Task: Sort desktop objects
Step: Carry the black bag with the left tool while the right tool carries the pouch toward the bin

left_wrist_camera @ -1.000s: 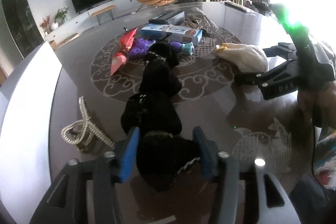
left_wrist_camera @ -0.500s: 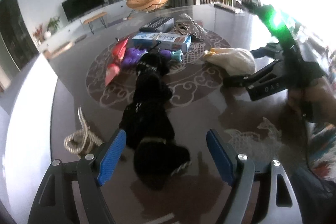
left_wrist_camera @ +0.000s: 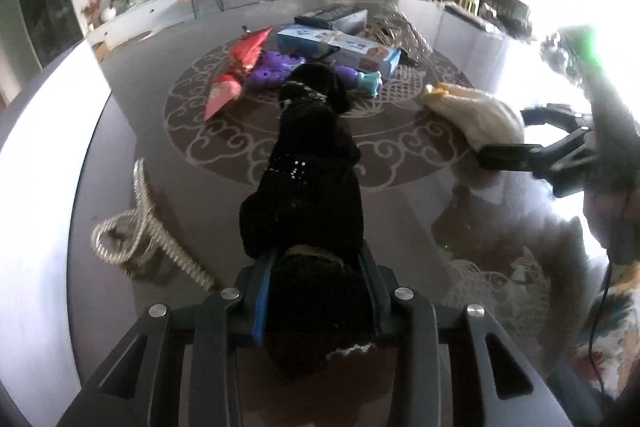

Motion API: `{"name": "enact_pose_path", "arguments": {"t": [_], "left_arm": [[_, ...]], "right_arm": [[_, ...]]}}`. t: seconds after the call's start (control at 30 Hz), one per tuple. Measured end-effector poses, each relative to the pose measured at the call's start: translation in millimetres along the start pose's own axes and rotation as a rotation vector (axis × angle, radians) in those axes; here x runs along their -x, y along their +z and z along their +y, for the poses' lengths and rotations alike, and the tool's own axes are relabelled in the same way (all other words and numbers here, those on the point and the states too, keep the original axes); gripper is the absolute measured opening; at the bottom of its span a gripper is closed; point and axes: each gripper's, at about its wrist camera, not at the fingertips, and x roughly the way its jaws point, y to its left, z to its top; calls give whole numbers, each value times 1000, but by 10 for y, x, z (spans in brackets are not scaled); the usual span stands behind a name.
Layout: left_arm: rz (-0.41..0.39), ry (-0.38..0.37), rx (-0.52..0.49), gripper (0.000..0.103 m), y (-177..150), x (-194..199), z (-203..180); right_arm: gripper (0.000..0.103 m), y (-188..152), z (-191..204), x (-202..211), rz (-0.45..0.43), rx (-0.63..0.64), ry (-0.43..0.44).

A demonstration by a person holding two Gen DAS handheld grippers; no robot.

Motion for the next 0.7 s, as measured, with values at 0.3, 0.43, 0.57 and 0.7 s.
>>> {"name": "enact_pose_path", "arguments": {"t": [0.3, 0.43, 0.57, 0.7], "left_arm": [[-33, -64, 60, 36, -109, 157, 93], [-58, -96, 66, 36, -86, 316, 80], [-117, -139, 117, 36, -76, 720, 271], [-217, -134, 154, 36, -60, 1314, 688]], "right_arm": [[103, 168, -161, 174, 92, -96, 65], [78, 256, 153, -70, 141, 15, -35], [44, 320, 364, -35, 137, 41, -92], [44, 507, 752, 302, 75, 67, -62]]}}
